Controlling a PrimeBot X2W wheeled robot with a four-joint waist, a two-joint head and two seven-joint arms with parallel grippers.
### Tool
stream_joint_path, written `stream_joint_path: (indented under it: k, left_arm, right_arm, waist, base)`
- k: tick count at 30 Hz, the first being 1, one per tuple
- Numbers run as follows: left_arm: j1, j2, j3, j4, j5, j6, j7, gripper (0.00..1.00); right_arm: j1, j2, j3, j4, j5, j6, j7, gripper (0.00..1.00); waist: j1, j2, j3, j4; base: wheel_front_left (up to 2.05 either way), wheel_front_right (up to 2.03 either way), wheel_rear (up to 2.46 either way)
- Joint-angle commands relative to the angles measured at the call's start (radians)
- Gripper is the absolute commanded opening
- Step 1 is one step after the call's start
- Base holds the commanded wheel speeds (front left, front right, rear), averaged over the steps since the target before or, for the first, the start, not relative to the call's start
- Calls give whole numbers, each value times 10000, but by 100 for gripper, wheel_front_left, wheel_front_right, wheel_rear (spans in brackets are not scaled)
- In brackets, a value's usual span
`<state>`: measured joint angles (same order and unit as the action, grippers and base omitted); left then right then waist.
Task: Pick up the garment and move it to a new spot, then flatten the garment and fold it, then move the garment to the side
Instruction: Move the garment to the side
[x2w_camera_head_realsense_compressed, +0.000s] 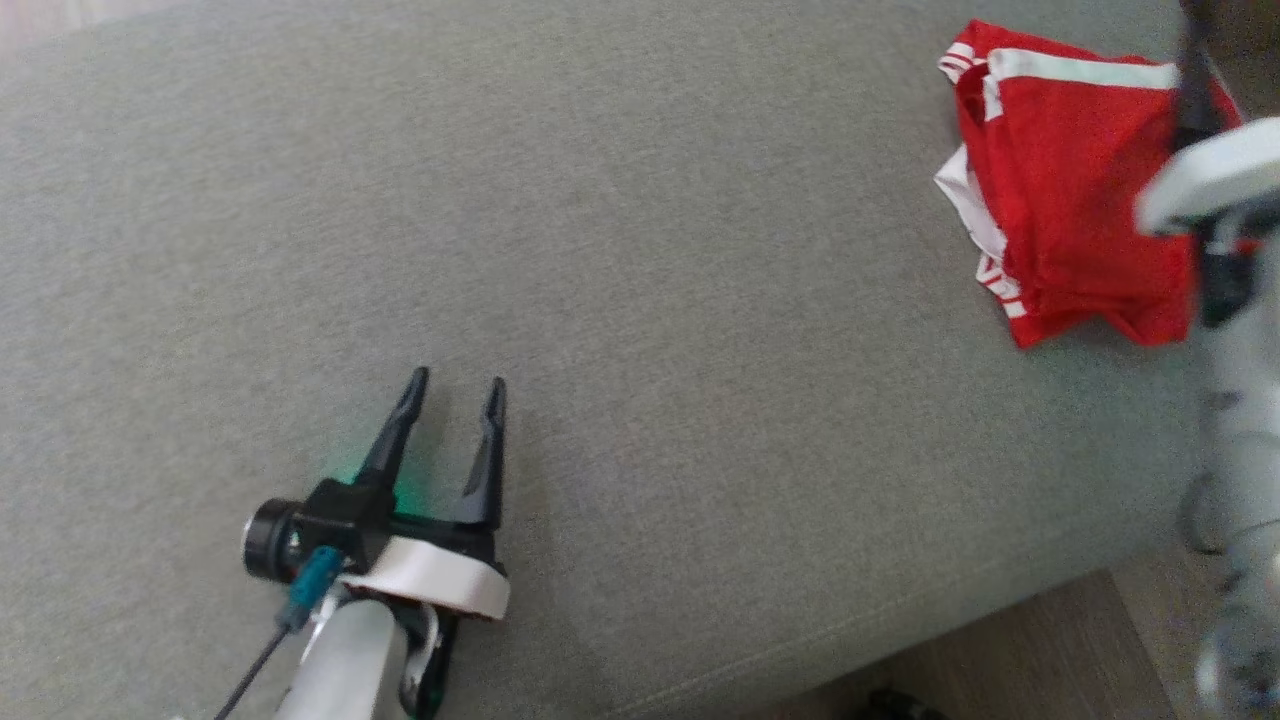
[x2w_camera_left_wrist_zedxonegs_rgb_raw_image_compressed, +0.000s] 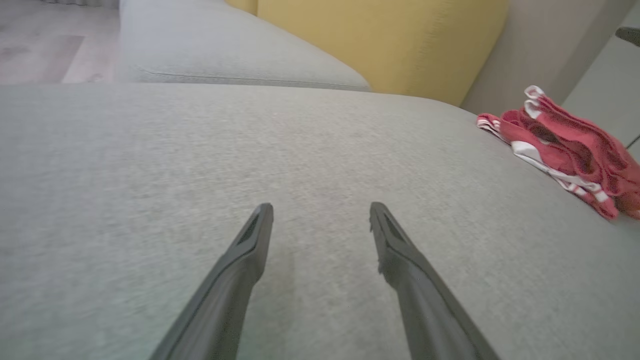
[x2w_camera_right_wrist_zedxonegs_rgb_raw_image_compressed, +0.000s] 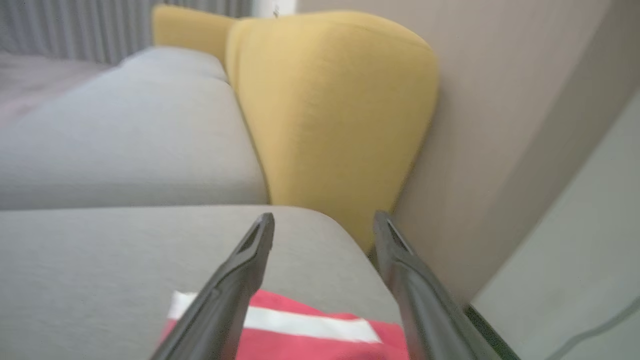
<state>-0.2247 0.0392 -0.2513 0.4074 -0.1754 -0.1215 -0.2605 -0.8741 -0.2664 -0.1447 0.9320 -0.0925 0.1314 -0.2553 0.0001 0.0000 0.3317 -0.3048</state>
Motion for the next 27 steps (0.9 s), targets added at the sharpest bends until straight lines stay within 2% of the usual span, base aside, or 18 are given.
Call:
stream_joint_path:
  k: [1,5,6,11,18,27]
  left_arm:
    - [23,110,584,-148,-103,196,-13,100]
    - [100,110,837,-311,-313,399,-13,100]
    - [100,110,837,-311,-313,399,-13,100]
    - [198,110,1073,-432,-436,625,-13,100]
    - [552,110,1377,-554,-777,957,-13,100]
    - [877,110,1863,-574,-570,1122,-13,100]
  right_arm:
    - [185,665,88,-862,-90,-7,-64,100]
    - [1041,1501,278,-1903,196,-7,-64,100]
    - [1041,1501,278,-1903,196,-7,-64,100]
    - [2306,1988,737,-2744,813,-7,-64,100]
    - [4161,2155,794,-3338,1592,-7,-64,100]
    - [5131,2160,1463,-3507,2463,-7,-64,100]
  waist:
    - [-1,0,-162,214]
    - [-1,0,-426,673]
    - [-1,0,-426,673]
    - [-1,0,-776,1500]
    - [-1,0,-1266,2796]
    - [-1,0,-1656,3318]
  base:
    - [0,0,0]
    - [0,0,0]
    - [0,0,0]
    - [0,0,0]
    - [0,0,0]
    - [0,0,0]
